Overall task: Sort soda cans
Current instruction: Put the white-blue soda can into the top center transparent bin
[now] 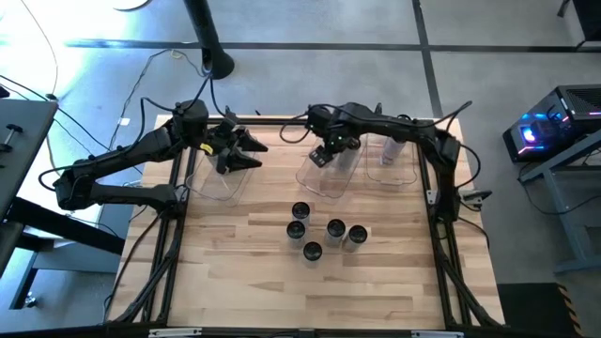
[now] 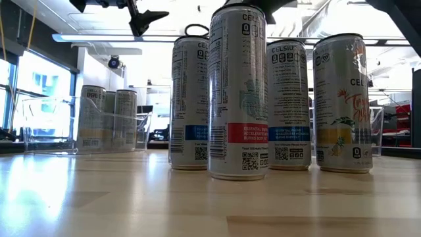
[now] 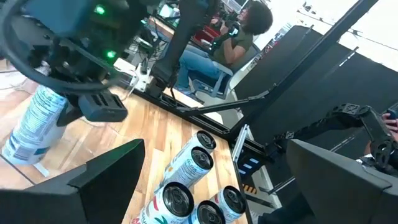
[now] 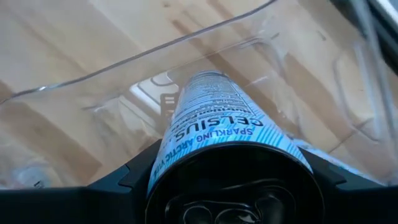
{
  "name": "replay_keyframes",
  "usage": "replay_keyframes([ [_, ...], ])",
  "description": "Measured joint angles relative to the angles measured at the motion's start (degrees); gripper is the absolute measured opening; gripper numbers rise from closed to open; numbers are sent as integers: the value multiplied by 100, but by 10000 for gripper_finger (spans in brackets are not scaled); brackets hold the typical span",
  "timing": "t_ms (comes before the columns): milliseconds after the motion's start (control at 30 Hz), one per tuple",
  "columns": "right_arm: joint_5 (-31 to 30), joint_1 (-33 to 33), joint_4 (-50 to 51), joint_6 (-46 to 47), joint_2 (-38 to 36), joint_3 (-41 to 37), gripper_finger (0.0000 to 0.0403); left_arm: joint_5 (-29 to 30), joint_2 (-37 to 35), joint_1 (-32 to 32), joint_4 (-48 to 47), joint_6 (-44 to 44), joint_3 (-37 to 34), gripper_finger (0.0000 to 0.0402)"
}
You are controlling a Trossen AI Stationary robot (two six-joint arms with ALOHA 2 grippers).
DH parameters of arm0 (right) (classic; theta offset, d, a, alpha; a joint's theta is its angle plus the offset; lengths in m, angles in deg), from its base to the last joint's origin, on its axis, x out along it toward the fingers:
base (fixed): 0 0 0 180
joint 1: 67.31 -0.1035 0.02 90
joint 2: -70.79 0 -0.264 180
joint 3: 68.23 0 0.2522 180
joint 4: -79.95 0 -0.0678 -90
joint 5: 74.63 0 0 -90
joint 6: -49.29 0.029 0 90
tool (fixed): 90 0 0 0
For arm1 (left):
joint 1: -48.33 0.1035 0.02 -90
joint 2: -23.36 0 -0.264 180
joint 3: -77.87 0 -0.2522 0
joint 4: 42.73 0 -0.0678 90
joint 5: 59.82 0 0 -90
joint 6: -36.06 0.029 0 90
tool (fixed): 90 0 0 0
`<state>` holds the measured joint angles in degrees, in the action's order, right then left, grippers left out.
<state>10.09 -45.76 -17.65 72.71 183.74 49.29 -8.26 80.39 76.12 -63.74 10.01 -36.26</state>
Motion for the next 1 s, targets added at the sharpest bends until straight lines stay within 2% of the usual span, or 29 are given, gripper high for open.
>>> replay_keyframes([
  [233,138,76,-40,-28,0,4,236,11,0,0,0,-6,1,385],
  [467,216,64,-44,-46,0,4,274,11,0,0,-2,-26,1,385],
  [833,265,63,-103,226,0,2,280,11,0,0,-22,-30,1,385],
  [1000,617,65,-72,372,79,-2,281,9,0,0,-26,-33,1,385],
])
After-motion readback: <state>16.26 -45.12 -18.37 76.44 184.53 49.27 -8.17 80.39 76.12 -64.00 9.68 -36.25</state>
